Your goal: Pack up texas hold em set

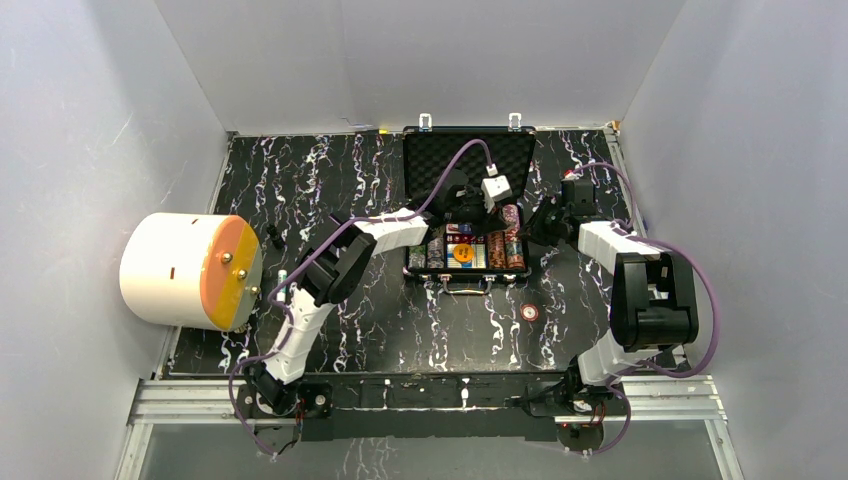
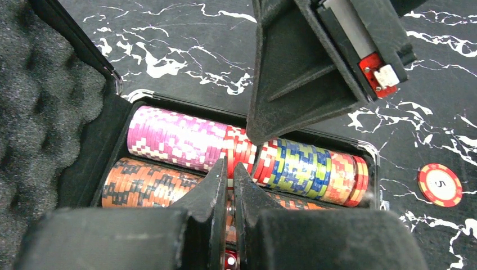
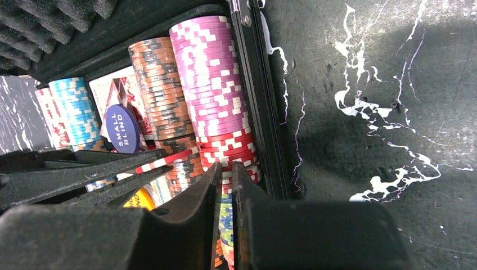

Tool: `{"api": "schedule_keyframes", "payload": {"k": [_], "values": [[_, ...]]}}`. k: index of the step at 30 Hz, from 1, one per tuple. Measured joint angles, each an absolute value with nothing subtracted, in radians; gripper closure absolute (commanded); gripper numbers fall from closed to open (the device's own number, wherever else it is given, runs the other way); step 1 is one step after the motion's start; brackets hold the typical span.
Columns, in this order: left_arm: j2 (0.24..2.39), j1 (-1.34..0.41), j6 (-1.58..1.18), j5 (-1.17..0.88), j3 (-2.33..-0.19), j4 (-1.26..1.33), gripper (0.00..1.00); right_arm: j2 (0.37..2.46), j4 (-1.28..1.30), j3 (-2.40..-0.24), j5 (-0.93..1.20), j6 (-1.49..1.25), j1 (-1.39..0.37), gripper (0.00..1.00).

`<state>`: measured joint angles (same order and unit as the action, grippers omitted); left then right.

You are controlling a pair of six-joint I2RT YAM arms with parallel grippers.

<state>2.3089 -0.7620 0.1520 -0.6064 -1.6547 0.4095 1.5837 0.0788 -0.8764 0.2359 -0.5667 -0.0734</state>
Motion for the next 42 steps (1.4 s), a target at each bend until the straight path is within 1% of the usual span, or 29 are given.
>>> {"api": "schedule_keyframes", "payload": {"k": [14,23,35,42], "values": [[2.273,-0.762,0.149,-0.668,-1.603,0.434,1.00,1.583,0.078,-0.873,0.250,-0.545,-0.072,0.85],[2.273,-0.763,0.215,-0.673,-1.604,0.380,1.00,1.583,0.079,-0.873,0.250,-0.542,-0.073,0.84],[2.297,-0.774,0.267,-0.661,-1.671,0.362,1.00,1.583,0.080,-0.873,0.250,-0.542,-0.073,0.83],[2.294,-0.784,0.268,-0.655,-1.622,0.427,1.00,1.583,0.091,-0.874,0.244,-0.542,-0.073,0.83]]}}
